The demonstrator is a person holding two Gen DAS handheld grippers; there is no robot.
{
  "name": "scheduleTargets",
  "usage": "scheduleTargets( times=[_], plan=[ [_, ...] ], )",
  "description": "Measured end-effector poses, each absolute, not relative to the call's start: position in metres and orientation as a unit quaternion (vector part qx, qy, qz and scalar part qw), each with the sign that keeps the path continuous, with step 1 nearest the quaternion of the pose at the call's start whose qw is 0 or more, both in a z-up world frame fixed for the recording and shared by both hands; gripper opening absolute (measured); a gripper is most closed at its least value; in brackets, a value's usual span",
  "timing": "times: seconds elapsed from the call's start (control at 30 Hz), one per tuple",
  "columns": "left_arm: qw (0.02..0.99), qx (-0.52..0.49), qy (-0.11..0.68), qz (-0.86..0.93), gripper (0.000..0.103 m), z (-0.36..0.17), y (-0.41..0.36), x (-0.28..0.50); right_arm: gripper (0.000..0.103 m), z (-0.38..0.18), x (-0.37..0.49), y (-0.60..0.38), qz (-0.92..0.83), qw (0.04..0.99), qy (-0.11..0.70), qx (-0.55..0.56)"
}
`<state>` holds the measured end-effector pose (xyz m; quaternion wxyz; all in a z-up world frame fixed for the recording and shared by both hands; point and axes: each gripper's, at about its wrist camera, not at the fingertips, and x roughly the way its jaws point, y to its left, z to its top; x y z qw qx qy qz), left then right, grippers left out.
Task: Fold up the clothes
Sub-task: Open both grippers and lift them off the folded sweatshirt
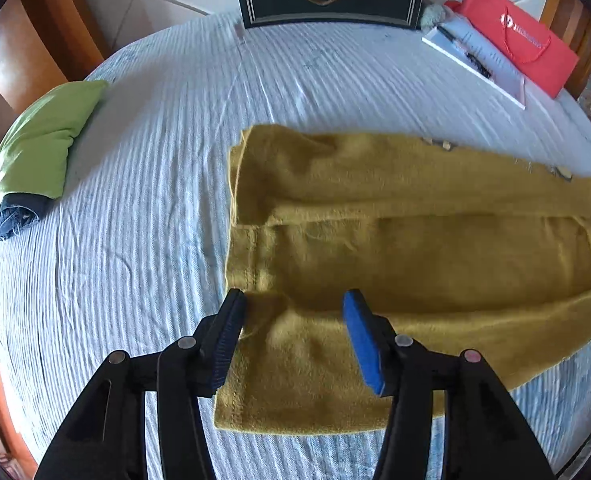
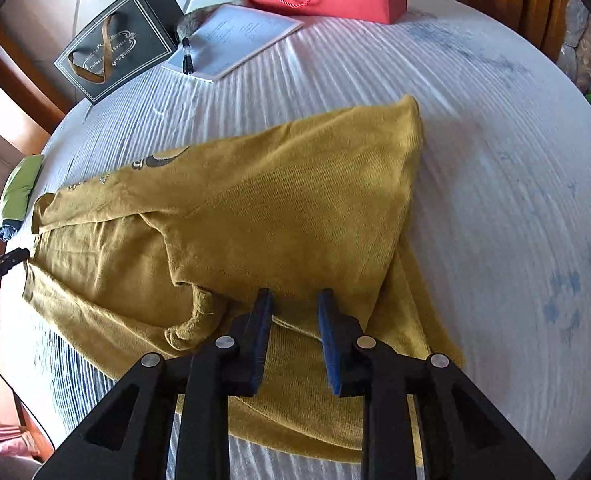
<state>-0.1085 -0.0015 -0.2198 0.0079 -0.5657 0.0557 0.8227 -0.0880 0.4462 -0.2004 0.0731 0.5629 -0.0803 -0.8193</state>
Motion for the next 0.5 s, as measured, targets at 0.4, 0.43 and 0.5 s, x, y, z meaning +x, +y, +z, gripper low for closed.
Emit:
scheduleTargets(
  times=[0.4, 0.43, 0.5],
  plan=[
    [-0.048, -0.528, -0.042, 0.847, 0.069, -0.171, 0.109, -0.032, 0.024, -0.172, -0.118, 0.501, -0.819, 0.234, -0.010, 0.523],
    [-0.055, -0.524, -0.056, 0.848, 0.069, -0.170, 0.129, -0.024, 0.024, -0.175, -0.125, 0.507, -0.815, 0.255, 0.005, 0.520],
    [-0.079, -0.520, -0.088, 0.846, 0.070, -0.170, 0.168, -0.006, 0.025, -0.182, -0.138, 0.520, -0.805, 0.298, 0.035, 0.512]
  ],
)
